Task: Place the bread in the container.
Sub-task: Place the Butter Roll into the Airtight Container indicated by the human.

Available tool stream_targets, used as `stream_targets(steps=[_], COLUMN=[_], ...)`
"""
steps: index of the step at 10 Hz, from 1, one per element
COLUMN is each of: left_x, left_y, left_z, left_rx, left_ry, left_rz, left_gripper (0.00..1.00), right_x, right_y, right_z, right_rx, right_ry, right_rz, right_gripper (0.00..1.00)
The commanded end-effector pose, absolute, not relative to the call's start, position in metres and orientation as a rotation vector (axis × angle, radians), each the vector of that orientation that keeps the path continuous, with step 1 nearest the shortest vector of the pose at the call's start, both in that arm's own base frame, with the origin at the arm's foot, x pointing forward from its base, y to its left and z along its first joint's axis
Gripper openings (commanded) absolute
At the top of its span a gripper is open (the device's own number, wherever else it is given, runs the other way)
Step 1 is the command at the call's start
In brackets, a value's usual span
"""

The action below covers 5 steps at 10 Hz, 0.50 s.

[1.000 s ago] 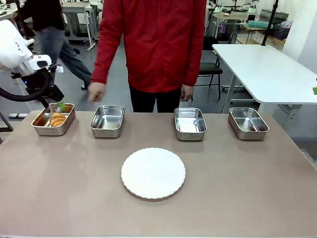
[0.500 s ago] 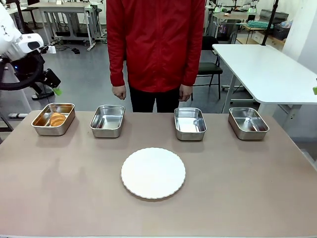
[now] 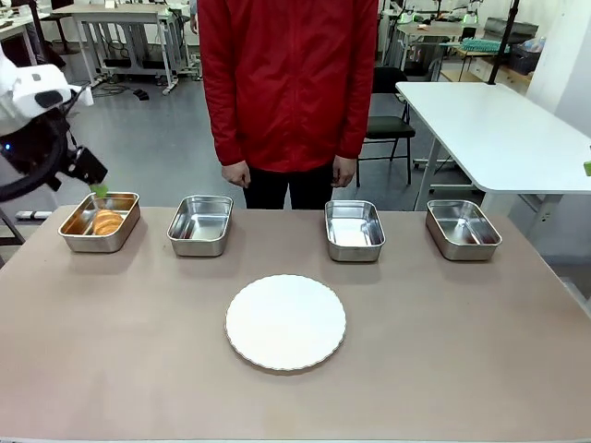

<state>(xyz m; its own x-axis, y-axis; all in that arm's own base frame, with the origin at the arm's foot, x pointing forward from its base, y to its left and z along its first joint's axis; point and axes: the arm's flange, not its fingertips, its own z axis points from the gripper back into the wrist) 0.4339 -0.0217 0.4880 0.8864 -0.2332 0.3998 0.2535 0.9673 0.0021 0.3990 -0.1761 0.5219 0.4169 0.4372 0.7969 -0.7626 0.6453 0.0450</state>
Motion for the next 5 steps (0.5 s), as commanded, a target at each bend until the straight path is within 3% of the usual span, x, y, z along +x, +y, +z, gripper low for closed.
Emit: stream_targets(steps=[1,5], left_x=[0.4,0.383], left_y=[-0.027,-0.026], left_z=[0.48,0.462], left_rx=[-0.034,-0.053], left_ry=[-0.42,-0.36], left_rz=[-0.245,-0.258], left_gripper=[1.0,1.0], right_x=[0.399,0.399], right_y=[-0.175,-0.175], right_z=[0.522,0.522], right_rx=[0.447,0.447], right_ry=[-0.866,-0.866], right_rz=[0.788,0.788], right_gripper=[1.0,1.0])
